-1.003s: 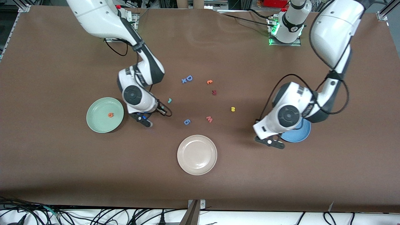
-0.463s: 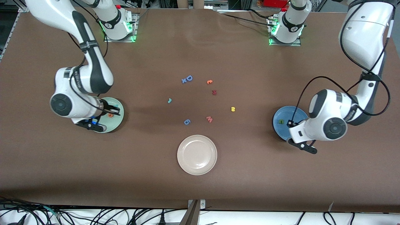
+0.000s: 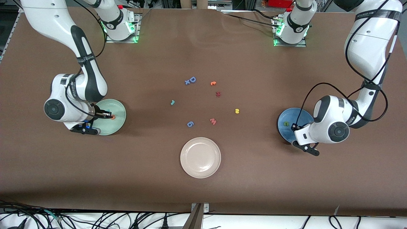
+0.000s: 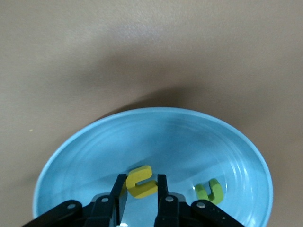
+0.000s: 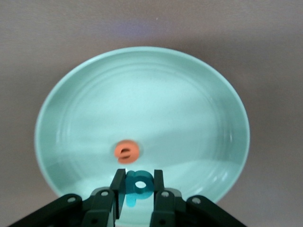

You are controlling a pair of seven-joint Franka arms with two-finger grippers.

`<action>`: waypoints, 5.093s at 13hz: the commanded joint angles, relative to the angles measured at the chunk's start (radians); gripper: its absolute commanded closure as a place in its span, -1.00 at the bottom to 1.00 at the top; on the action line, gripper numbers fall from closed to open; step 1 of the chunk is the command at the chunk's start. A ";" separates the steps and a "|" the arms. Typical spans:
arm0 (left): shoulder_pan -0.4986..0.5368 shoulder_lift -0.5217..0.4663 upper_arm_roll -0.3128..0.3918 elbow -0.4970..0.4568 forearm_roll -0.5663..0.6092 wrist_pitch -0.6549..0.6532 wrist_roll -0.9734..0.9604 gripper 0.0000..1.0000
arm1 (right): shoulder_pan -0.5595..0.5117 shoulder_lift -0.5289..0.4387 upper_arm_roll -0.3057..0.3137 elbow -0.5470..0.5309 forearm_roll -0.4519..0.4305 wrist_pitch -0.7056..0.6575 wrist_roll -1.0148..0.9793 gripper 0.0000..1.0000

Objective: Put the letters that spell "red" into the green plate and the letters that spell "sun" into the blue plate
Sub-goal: 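Place the c and p on blue and green plates with both grippers, then move the left gripper to yellow z while the right gripper reaches teal bar, then grasp the yellow z with the left gripper while the right gripper grasps teal bar, then place the z and bar on blue and green plates with both grippers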

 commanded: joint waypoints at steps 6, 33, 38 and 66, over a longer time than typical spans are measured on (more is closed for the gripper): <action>0.007 -0.089 -0.019 -0.006 0.011 -0.094 0.010 -1.00 | -0.042 0.037 0.001 -0.001 0.017 0.041 -0.084 -0.50; -0.239 -0.016 -0.247 -0.210 0.162 0.222 -0.845 -0.79 | 0.093 0.009 0.449 -0.190 0.069 0.459 0.970 -0.52; -0.239 -0.003 -0.247 -0.209 0.162 0.223 -0.845 -0.47 | 0.094 0.012 0.467 -0.191 0.069 0.462 0.975 -0.38; 0.289 -0.128 -0.297 -0.189 0.184 -0.128 -0.029 0.61 | 0.084 -0.193 0.198 -0.089 0.069 -0.093 0.554 0.69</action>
